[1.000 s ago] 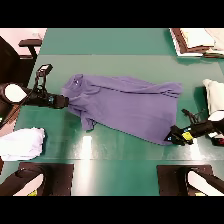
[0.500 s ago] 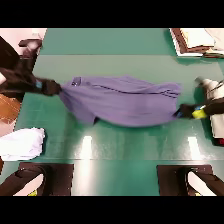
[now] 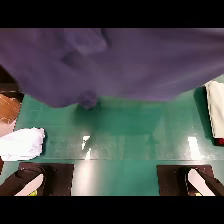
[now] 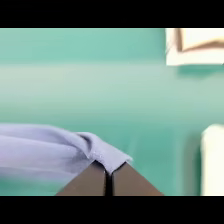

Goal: Fold the shirts.

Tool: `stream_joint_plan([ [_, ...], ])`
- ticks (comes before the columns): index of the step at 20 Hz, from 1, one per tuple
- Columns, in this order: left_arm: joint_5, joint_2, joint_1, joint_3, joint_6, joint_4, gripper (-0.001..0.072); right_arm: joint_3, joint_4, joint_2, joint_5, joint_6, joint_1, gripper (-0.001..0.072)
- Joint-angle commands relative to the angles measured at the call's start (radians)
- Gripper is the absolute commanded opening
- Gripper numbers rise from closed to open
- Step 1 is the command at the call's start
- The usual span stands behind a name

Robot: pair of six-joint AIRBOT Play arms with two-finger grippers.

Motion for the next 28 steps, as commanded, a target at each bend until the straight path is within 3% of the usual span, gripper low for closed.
stream_joint_plan([
  [1, 0.100, 0.066, 0.001, 0.108, -0.027, 0.006, 0.0023, 0.283, -0.007, -0.066, 0.102, 0.018, -0.076, 0.0016],
  [3, 0.159, 0.095, 0.001, 0.108, -0.027, 0.010, 0.0023, 0.290, -0.008, -0.081, 0.111, 0.032, -0.094, 0.0015],
  [5, 0.120, 0.092, 0.001, 0.089, -0.027, 0.053, 0.0023, 0.214, -0.007, -0.075, 0.112, 0.033, -0.094, 0.0015],
  [9, 0.086, 0.051, 0.001, -0.190, -0.053, 0.157, 0.0024, 0.040, -0.011, -0.113, 0.101, 0.034, -0.051, 0.0014],
  [13, 0.073, -0.130, 0.002, -0.410, -0.054, 0.144, 0.0024, 0.028, -0.137, -0.326, 0.142, 0.053, 0.138, 0.0014],
  [17, 0.083, -0.396, 0.001, -0.455, -0.053, 0.143, 0.0025, 0.028, -0.271, -0.603, 0.208, 0.064, 0.278, 0.0014],
  [24, 0.331, -0.667, 0.002, -0.455, -0.020, 0.144, 0.0025, 0.072, -0.261, -0.905, -0.040, 0.029, 0.315, 0.0015],
  [28, 0.271, -0.670, 0.032, -0.454, -0.018, 0.148, 0.0025, 0.061, -0.264, -0.889, -0.058, -0.039, 0.311, 0.0015],
])
